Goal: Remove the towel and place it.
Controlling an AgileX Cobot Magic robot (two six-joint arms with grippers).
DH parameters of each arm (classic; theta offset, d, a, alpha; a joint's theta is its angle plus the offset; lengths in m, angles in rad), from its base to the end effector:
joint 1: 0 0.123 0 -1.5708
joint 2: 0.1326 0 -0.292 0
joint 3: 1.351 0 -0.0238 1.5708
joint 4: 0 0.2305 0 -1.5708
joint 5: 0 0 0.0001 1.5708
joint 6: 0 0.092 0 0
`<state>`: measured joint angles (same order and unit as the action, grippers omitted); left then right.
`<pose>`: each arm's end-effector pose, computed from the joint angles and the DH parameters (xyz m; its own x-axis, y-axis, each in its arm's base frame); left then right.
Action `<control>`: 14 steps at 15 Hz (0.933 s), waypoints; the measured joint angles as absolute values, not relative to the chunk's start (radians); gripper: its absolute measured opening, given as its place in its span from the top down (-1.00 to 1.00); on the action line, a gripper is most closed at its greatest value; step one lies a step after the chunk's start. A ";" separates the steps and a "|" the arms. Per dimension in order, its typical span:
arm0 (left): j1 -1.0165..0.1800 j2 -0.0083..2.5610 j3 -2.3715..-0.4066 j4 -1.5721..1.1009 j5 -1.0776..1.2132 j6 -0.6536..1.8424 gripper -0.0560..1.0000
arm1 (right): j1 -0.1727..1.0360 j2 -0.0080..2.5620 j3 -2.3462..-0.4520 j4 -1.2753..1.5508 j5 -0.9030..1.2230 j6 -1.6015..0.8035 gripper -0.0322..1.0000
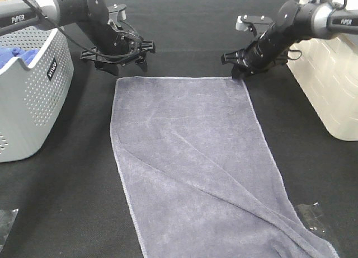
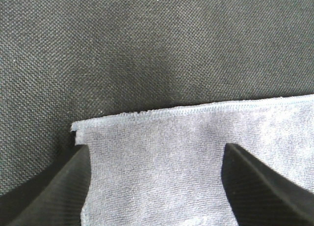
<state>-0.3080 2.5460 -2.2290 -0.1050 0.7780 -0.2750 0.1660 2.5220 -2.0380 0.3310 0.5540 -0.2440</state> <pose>0.5127 -0.1702 0.1466 -0.8722 -0.0813 -0.4823 0.0435 0.9693 -0.2421 0.5243 0.1038 0.1200 -0.7983 -0.0935 -0.5949 -0.2321 0.9593 0.1608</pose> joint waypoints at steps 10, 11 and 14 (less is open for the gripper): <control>-0.308 2.546 -2.229 -0.104 0.776 -0.273 -0.44 | 0.166 2.554 -2.045 0.330 0.566 -0.245 0.32; -0.308 2.547 -2.229 -0.104 0.776 -0.273 -0.44 | 0.165 2.554 -2.047 0.330 0.571 -0.249 0.46; -0.308 2.547 -2.229 -0.104 0.776 -0.273 -0.44 | 0.164 2.555 -2.048 0.330 0.593 -0.256 0.87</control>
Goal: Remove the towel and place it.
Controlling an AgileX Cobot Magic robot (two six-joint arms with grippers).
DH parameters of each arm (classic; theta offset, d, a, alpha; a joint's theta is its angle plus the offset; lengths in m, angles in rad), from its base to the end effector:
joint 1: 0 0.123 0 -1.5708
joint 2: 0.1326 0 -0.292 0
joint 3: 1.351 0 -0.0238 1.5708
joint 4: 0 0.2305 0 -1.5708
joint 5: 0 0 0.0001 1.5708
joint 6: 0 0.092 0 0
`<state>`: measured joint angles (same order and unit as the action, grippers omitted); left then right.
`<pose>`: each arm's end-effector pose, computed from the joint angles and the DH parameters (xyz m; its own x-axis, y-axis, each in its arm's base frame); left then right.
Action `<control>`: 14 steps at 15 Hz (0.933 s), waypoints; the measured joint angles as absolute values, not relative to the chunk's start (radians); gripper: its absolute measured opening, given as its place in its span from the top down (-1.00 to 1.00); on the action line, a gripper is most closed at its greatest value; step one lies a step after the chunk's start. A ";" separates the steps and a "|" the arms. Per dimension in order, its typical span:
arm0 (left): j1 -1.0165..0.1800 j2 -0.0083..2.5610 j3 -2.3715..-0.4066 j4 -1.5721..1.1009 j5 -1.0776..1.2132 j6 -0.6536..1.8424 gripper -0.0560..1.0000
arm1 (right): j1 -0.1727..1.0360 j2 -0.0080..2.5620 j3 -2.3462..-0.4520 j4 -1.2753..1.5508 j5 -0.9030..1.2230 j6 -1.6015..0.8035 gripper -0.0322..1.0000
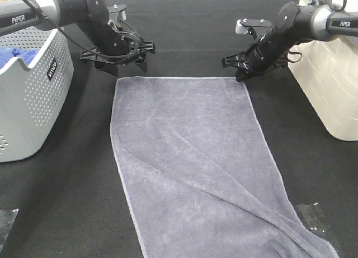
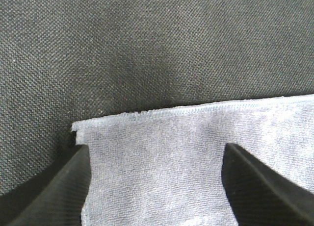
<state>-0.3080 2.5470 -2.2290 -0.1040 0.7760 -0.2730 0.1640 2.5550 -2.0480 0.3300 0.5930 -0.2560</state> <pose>0.5129 -0.1702 0.1461 -0.8715 -0.0790 -0.4839 0.0456 0.9696 -0.2404 0.5225 0.1034 0.1033 -0.8286 -0.1164 -0.5476 -0.2418 0.9566 0.1625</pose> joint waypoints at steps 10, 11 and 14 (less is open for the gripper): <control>-0.308 2.547 -2.229 -0.051 0.758 -0.276 -0.30 | 0.165 2.463 -2.045 0.194 0.648 -0.227 0.94; -0.308 2.547 -2.229 -0.051 0.748 -0.276 -0.28 | 0.165 2.463 -2.045 0.191 0.650 -0.225 0.94; -0.307 2.563 -2.233 -0.052 0.698 -0.308 -0.27 | 0.165 2.463 -2.045 0.189 0.651 -0.225 0.94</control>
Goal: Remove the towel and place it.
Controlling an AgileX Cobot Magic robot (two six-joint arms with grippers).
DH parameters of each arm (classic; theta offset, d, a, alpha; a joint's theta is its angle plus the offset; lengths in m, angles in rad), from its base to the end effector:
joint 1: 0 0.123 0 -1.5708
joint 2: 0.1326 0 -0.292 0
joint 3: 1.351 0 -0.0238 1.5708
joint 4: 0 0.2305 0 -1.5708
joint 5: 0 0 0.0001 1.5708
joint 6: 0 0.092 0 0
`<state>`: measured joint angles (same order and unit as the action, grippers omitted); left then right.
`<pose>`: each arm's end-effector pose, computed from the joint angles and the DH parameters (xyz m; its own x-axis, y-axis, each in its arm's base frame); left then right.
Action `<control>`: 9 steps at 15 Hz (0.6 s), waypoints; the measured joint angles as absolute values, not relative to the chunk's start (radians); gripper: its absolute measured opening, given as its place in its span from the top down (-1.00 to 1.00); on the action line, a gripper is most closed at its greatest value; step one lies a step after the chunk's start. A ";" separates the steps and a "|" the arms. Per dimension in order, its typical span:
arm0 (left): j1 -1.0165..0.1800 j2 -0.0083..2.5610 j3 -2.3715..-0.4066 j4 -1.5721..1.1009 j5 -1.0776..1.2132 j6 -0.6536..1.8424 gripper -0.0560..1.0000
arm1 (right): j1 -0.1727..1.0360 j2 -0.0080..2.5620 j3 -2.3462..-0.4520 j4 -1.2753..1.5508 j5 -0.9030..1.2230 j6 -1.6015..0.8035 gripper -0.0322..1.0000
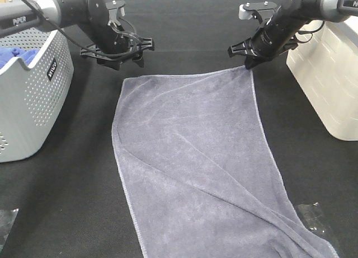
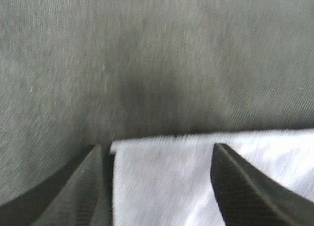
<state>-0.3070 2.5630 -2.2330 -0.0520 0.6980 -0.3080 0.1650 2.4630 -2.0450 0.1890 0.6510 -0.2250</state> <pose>0.5205 -0.1682 0.1423 -0.8331 -0.0933 -0.5452 0.0392 0.9733 -0.2264 0.5178 0.0968 0.1467 -0.7965 -0.2071 -0.5681 -0.2860 0.9568 0.0523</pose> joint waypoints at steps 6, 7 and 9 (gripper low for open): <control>-0.307 2.625 -2.233 -0.060 0.702 -0.325 -0.25 | 0.165 2.463 -2.045 0.189 0.651 -0.225 0.94; -0.307 2.631 -2.234 -0.059 0.700 -0.325 -0.24 | 0.165 2.463 -2.045 0.188 0.653 -0.225 0.94; -0.307 2.640 -2.241 -0.059 0.701 -0.325 -0.20 | 0.165 2.463 -2.045 0.188 0.654 -0.225 0.94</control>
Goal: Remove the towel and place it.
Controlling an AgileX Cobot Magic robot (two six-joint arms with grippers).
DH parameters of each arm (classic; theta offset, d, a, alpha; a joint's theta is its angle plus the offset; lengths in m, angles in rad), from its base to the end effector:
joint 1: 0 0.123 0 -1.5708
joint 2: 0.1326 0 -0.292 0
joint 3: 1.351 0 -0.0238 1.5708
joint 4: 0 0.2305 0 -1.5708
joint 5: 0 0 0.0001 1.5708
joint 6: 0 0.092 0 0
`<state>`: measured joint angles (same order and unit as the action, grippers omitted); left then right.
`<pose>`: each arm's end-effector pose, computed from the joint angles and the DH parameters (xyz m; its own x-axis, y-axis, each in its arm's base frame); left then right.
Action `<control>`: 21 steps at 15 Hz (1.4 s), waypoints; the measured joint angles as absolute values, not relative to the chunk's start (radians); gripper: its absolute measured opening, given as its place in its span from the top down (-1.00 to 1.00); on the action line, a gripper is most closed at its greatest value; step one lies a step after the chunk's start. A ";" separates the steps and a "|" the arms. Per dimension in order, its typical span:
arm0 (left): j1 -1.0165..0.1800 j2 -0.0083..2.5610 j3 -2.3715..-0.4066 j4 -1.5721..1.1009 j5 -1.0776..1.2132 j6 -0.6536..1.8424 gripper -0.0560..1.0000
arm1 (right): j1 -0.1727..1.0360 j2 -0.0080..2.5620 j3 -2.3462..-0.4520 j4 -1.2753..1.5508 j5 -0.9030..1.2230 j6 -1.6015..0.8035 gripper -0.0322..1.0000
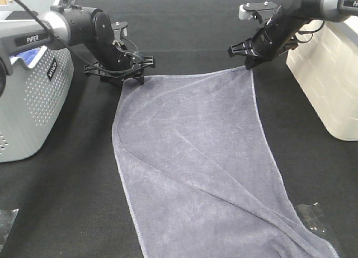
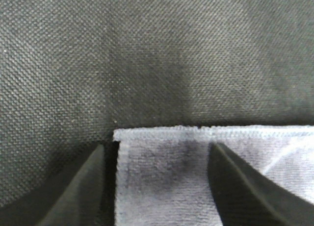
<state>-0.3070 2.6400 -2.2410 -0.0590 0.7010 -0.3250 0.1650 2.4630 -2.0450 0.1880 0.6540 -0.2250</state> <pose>0.5210 -0.1689 0.1023 -0.8697 -0.1035 -0.4826 0.0071 0.9751 -0.2219 0.5175 0.0968 0.1465 -0.7979 -0.2085 -0.5656 -0.2867 0.9566 0.0519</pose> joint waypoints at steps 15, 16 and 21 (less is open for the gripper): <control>-0.303 2.616 -2.286 0.224 0.464 -0.347 0.89 | 0.165 2.461 -2.061 0.157 0.437 -0.224 0.94; -0.303 2.616 -2.289 0.249 0.423 -0.347 0.89 | 0.165 2.461 -2.061 0.147 0.373 -0.224 0.94; -0.255 2.616 -2.291 0.268 0.210 -0.427 0.89 | 0.173 2.461 -2.061 0.146 0.169 -0.245 0.94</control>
<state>-0.2550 2.6160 -2.2910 0.2680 0.2100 -0.4270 0.1730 2.4610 -2.0610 0.1460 0.1690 -0.2450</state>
